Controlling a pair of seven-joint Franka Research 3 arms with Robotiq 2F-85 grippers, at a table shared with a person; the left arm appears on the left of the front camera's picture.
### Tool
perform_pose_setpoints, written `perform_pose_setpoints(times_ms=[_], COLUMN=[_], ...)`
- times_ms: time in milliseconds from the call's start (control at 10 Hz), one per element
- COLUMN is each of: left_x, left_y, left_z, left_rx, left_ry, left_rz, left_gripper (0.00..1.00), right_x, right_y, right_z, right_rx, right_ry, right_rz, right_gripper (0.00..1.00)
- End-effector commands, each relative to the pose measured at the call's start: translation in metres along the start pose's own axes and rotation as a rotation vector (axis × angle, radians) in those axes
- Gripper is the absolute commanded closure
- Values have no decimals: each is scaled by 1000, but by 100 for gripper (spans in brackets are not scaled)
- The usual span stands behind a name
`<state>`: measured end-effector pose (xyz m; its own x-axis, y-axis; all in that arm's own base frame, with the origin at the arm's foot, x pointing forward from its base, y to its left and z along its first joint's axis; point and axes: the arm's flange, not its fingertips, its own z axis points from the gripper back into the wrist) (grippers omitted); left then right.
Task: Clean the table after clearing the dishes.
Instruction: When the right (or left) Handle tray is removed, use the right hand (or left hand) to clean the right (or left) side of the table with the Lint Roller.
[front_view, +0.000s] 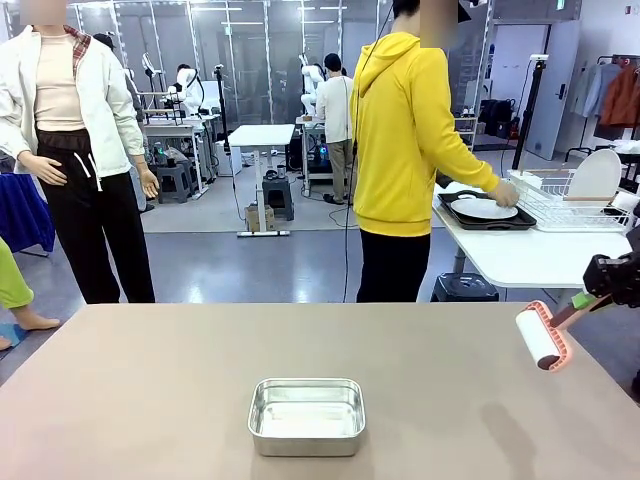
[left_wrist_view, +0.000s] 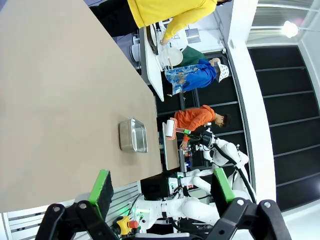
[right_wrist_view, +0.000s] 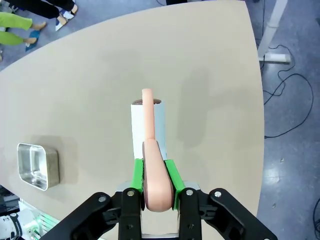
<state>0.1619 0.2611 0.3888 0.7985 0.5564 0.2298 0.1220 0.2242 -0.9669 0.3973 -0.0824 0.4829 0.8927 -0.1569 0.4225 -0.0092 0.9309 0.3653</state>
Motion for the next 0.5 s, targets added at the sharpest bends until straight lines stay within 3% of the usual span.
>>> perform_pose_setpoints(times_ms=[0, 400], left_x=[1, 1], left_y=[-2, -2], left_z=[1, 1], left_rx=[-13, -13], left_ry=[-8, -8], left_rz=[-4, -4], left_gripper=[0, 0], right_x=[9, 9], right_y=[-13, -13], right_z=[-6, -6], right_rx=[20, 20], right_ry=[2, 2], right_rz=[-6, -6], right_gripper=[78, 78])
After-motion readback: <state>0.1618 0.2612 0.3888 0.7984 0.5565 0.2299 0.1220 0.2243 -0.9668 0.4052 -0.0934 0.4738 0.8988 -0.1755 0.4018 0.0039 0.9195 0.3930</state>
